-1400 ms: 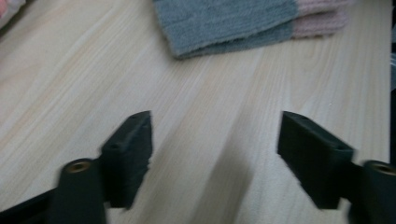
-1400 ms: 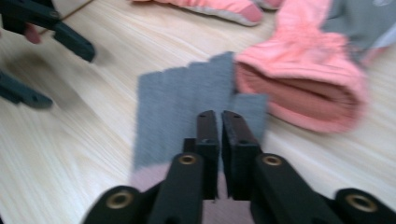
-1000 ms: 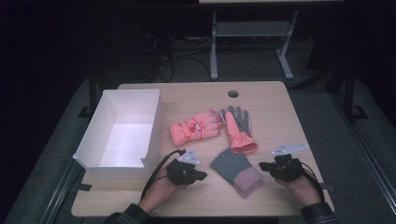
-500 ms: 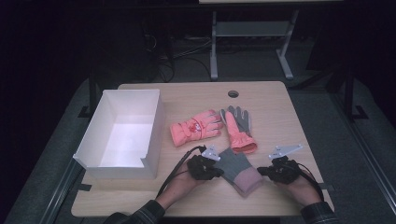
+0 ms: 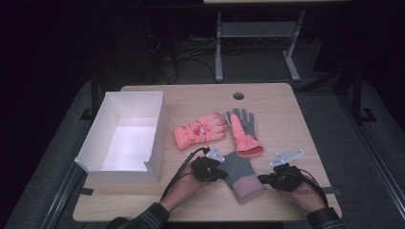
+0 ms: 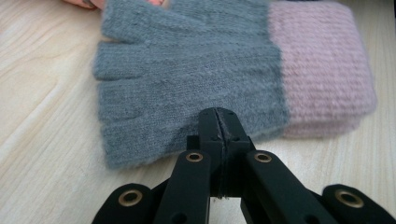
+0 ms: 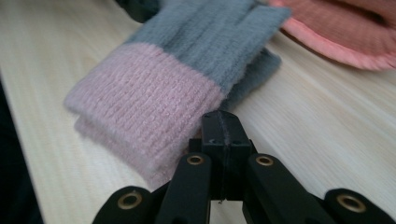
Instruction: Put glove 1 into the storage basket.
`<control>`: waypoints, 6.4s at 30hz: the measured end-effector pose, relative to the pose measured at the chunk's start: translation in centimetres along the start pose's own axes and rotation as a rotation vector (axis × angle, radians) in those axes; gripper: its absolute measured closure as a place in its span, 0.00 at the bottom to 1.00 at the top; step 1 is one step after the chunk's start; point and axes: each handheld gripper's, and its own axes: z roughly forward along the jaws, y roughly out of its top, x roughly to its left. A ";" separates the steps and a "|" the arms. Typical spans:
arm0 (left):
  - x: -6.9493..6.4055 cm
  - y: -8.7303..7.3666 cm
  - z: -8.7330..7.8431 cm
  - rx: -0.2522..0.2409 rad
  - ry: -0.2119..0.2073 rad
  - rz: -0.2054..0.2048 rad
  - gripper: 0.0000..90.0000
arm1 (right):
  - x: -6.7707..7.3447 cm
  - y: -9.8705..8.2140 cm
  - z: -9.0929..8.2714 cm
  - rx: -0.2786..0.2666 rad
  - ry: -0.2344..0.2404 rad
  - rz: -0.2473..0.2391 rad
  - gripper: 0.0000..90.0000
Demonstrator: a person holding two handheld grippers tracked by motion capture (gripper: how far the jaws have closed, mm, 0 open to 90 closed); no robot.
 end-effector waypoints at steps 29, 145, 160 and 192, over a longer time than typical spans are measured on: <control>2.7 -1.1 -2.0 -0.023 0.054 -0.078 1.00 | 5.4 2.3 3.6 0.018 0.173 -0.155 1.00; 2.6 6.1 -13.9 -0.034 0.038 -0.096 0.71 | 0.6 -0.3 -0.1 -0.150 -0.223 0.138 0.15; 5.1 3.6 -19.7 -0.144 0.136 -0.182 0.71 | 0.6 -0.3 0.1 -0.144 -0.231 0.126 0.15; 11.4 -3.8 -26.4 -0.231 0.397 -0.426 0.71 | 0.5 -0.5 -0.2 -0.150 -0.242 0.118 0.15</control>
